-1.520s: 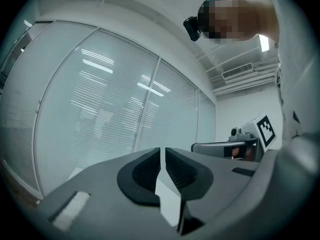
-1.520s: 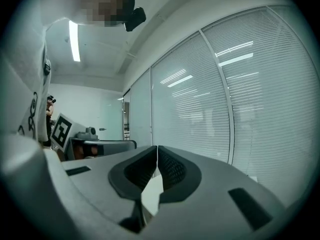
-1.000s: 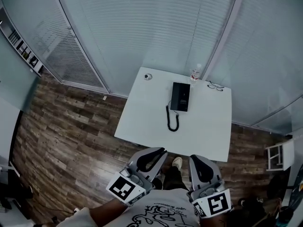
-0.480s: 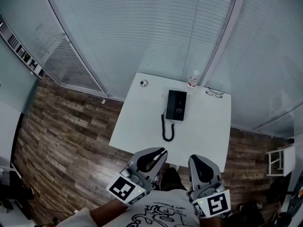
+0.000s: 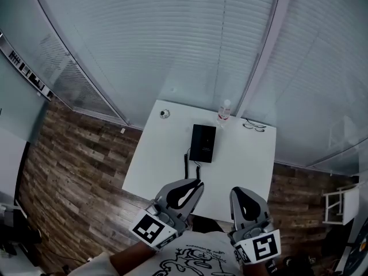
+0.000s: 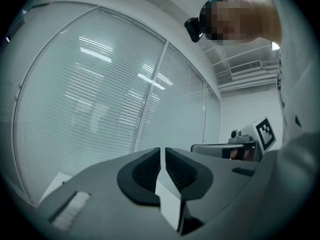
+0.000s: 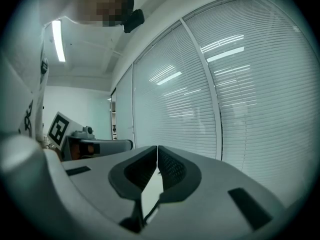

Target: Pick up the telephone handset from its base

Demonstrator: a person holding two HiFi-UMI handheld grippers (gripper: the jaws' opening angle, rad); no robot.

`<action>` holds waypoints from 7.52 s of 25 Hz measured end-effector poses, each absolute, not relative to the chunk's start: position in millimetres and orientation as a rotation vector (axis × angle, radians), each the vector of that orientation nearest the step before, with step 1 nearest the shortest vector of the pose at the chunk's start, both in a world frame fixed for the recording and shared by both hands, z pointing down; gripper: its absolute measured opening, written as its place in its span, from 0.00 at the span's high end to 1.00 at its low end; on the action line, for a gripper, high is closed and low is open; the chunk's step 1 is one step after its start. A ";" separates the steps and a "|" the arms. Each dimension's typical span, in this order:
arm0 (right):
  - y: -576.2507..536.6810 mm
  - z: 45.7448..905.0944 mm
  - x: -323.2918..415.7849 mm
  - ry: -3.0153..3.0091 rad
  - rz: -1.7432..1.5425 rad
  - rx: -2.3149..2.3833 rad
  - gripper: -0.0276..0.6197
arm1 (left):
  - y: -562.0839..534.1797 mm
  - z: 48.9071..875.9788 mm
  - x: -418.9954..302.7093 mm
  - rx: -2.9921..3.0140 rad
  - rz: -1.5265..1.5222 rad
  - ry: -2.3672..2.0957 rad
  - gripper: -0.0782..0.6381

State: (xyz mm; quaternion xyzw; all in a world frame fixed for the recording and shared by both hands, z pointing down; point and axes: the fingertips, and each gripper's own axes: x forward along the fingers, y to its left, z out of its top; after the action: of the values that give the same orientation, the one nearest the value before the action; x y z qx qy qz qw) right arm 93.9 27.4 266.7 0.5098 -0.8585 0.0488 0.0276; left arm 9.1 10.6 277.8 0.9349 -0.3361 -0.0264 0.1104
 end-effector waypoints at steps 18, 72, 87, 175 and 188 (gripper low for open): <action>-21.3 273.0 119.8 -2.657 0.160 1.526 0.95 | -35.4 291.9 39.6 2.689 -0.090 -1.007 0.85; -106.2 392.0 80.8 -2.472 0.350 1.539 0.95 | -157.1 460.3 -5.5 2.602 0.197 -0.917 0.78; -126.9 451.7 89.7 -2.451 0.456 1.512 0.95 | -198.3 558.4 -0.8 2.452 0.292 -0.964 0.76; -91.2 316.7 108.0 -2.539 0.209 1.617 0.95 | -104.7 358.6 -22.0 2.504 -0.003 -1.021 0.79; -78.7 279.8 90.9 -2.593 0.119 1.539 0.95 | -96.2 304.7 -23.0 2.582 -0.090 -1.005 0.80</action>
State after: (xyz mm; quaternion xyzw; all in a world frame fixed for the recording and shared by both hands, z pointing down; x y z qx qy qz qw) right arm 90.9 -78.7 279.8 0.5090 -0.8577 0.0392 0.0620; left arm -23.0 -96.2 304.7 0.9156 -0.3564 -0.0317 0.1835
